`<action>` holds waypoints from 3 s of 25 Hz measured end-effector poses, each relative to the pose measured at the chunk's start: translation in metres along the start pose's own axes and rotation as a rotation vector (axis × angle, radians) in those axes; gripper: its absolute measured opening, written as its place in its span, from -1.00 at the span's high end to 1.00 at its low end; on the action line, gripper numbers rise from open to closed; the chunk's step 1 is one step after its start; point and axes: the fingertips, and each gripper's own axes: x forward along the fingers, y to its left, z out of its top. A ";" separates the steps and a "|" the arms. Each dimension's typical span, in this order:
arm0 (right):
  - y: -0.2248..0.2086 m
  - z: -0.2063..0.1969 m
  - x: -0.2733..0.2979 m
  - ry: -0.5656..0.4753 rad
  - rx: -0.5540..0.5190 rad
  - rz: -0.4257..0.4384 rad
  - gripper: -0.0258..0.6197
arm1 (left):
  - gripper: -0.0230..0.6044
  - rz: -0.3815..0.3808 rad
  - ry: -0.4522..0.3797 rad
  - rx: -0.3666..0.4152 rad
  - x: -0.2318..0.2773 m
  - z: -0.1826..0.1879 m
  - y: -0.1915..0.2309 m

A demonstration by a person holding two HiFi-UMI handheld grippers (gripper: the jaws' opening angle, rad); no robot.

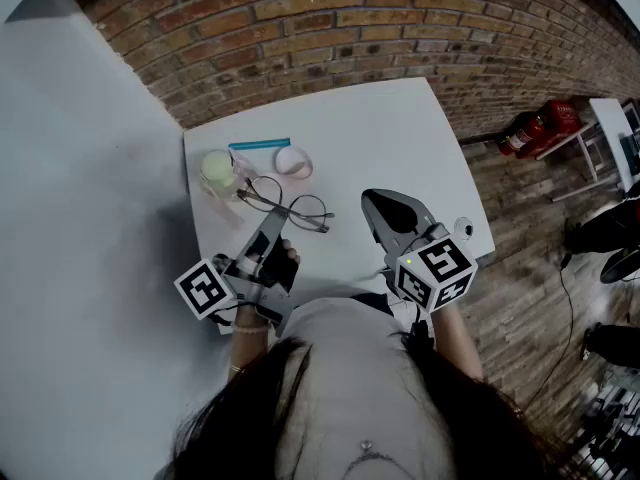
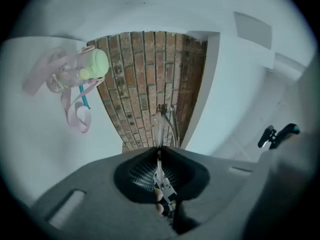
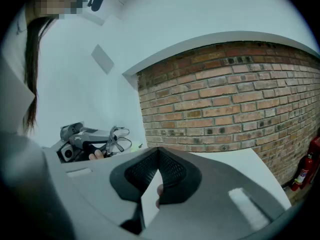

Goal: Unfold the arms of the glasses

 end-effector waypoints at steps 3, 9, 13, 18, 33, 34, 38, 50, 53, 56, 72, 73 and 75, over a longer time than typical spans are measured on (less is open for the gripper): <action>0.000 0.001 -0.001 -0.017 0.014 0.002 0.91 | 0.86 0.000 -0.002 -0.001 -0.001 0.000 0.002; 0.001 0.006 -0.003 -0.053 0.046 0.019 0.90 | 0.86 0.001 -0.005 0.000 -0.004 0.001 0.003; 0.006 0.010 -0.005 -0.086 0.075 0.066 0.90 | 0.86 0.003 -0.002 -0.002 -0.004 0.002 0.005; 0.010 0.012 -0.004 -0.089 0.085 0.097 0.88 | 0.86 -0.001 0.005 -0.014 -0.002 0.001 0.005; 0.036 0.016 -0.005 -0.093 0.056 0.209 0.83 | 0.86 -0.025 0.031 -0.062 0.001 -0.002 0.004; 0.038 0.016 -0.005 -0.094 0.053 0.218 0.83 | 0.86 -0.027 0.031 -0.065 0.000 -0.001 0.004; 0.046 0.016 -0.005 -0.094 0.045 0.257 0.82 | 0.86 -0.036 0.030 -0.074 -0.001 0.000 0.004; 0.067 0.011 -0.005 -0.069 0.029 0.368 0.81 | 0.86 -0.057 0.058 -0.108 0.000 -0.002 0.003; 0.070 0.008 -0.004 -0.059 0.025 0.384 0.80 | 0.86 -0.064 0.065 -0.118 0.000 -0.003 0.003; 0.073 0.006 -0.003 -0.051 0.022 0.394 0.80 | 0.86 -0.067 0.076 -0.124 0.000 -0.005 0.004; 0.074 0.012 -0.007 -0.070 0.008 0.406 0.79 | 0.86 -0.043 0.091 -0.110 0.001 -0.010 0.010; 0.074 0.013 -0.008 -0.074 0.008 0.406 0.79 | 0.86 -0.039 0.093 -0.106 0.001 -0.010 0.010; 0.073 0.016 -0.009 -0.084 0.012 0.407 0.79 | 0.86 -0.033 0.098 -0.098 0.001 -0.011 0.011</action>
